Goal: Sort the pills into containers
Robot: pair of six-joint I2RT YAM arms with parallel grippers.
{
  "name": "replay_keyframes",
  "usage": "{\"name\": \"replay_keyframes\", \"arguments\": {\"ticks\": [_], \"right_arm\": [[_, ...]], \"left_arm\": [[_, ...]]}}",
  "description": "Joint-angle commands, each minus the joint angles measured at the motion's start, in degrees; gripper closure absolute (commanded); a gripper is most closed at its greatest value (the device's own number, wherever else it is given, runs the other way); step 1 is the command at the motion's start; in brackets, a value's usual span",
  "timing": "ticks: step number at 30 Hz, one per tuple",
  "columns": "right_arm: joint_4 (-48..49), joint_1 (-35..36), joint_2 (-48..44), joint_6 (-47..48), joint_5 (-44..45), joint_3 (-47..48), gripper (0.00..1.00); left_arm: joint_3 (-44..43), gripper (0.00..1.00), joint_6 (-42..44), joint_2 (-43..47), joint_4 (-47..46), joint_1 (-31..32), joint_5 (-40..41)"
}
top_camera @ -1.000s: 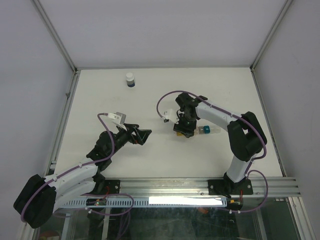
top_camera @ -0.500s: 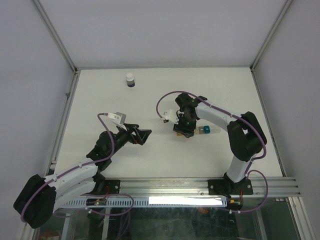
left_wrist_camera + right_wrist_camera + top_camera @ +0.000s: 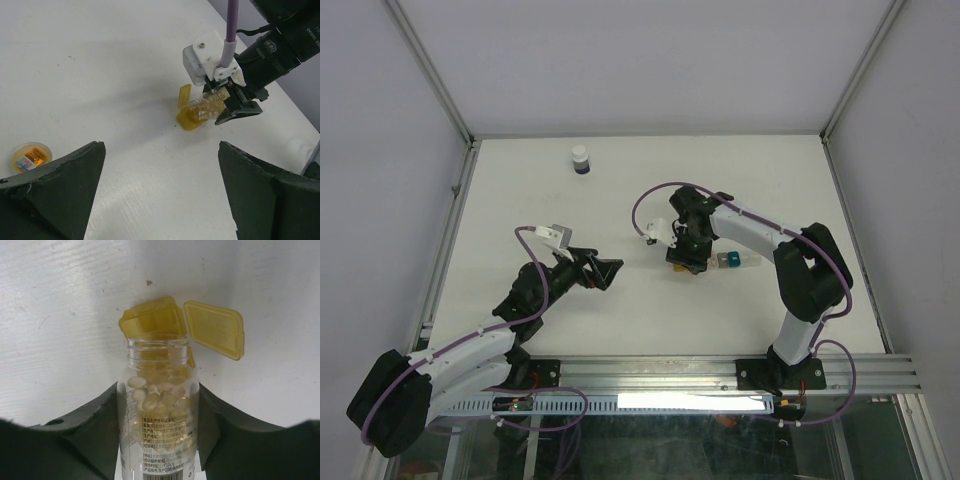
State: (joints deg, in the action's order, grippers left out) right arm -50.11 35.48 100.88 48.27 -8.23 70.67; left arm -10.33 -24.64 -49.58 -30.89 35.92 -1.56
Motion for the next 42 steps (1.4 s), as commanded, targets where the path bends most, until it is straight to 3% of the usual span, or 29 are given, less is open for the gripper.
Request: {"name": "replay_keyframes", "arguments": {"ticks": [1,2,5,8,10,13,16,19,21,24,27,29,32,35,38,40,42], "right_arm": [[-0.74,-0.22,-0.26,-0.31,-0.29,2.18,1.0],[-2.42,-0.23,0.05,-0.24,-2.44,2.96,1.0],[2.22,0.44,-1.29,-0.32,3.0,0.1,1.0],[-1.81,0.49,-1.36,-0.07,-2.53,1.99,1.0],[4.07,0.76,-2.56,0.12,4.53,-1.58,1.0],[-2.4,0.04,-1.05,-0.38,-2.94,2.01,1.0],[3.29,0.27,-2.14,-0.38,3.99,-0.75,1.0],[-1.46,-0.23,-1.34,-0.54,-2.11,1.72,1.0],[2.71,-0.39,-2.46,-0.1,1.82,-0.54,1.0],[-2.09,-0.94,-1.4,-0.1,-3.13,2.39,1.0],[2.96,-0.31,-2.51,-0.14,3.15,-0.61,1.0],[-1.56,-0.95,-1.24,-0.52,-1.81,2.25,1.0],[2.35,-0.3,-2.77,-0.29,2.64,-0.58,1.0],[-2.77,-0.76,-2.32,-0.26,-4.29,2.21,1.0],[2.1,-0.5,-3.24,-0.36,1.92,-0.5,1.0],[-2.39,-1.17,-2.12,-0.48,-2.44,2.1,1.0],[0.29,-0.51,-3.76,-0.27,-2.08,0.05,1.0]], "left_arm": [[0.75,0.01,0.3,1.18,-0.82,-0.23,-0.19],[0.75,0.01,0.3,1.25,-0.67,-0.2,-0.24],[0.83,0.01,0.36,1.28,-0.74,-0.16,-0.02],[0.88,0.01,0.34,1.54,-0.57,-0.17,-0.07],[1.0,0.01,0.3,1.39,-1.02,-0.15,-0.03],[0.75,0.01,0.41,1.33,-0.59,-0.18,-0.2],[1.18,0.01,0.26,1.62,-0.92,-0.16,0.05],[1.17,0.01,0.3,2.07,-0.32,-0.15,-0.01],[1.27,0.01,0.21,2.31,-0.37,-0.16,0.23],[1.25,0.01,0.06,2.91,0.11,-0.16,0.07],[1.49,0.01,-0.05,3.02,-0.23,-0.21,0.09],[1.36,0.01,-0.12,2.81,-0.05,-0.15,-0.12],[1.58,0.01,-0.31,2.7,-0.61,-0.15,-0.02],[1.54,0.01,-0.29,2.72,-0.5,-0.19,-0.19],[1.46,0.01,-0.32,2.43,-0.73,-0.15,-0.22],[1.29,0.01,-0.3,2.5,-0.48,-0.2,-0.5],[1.48,0.01,-0.38,2.68,-0.42,-0.16,-0.35]]}}
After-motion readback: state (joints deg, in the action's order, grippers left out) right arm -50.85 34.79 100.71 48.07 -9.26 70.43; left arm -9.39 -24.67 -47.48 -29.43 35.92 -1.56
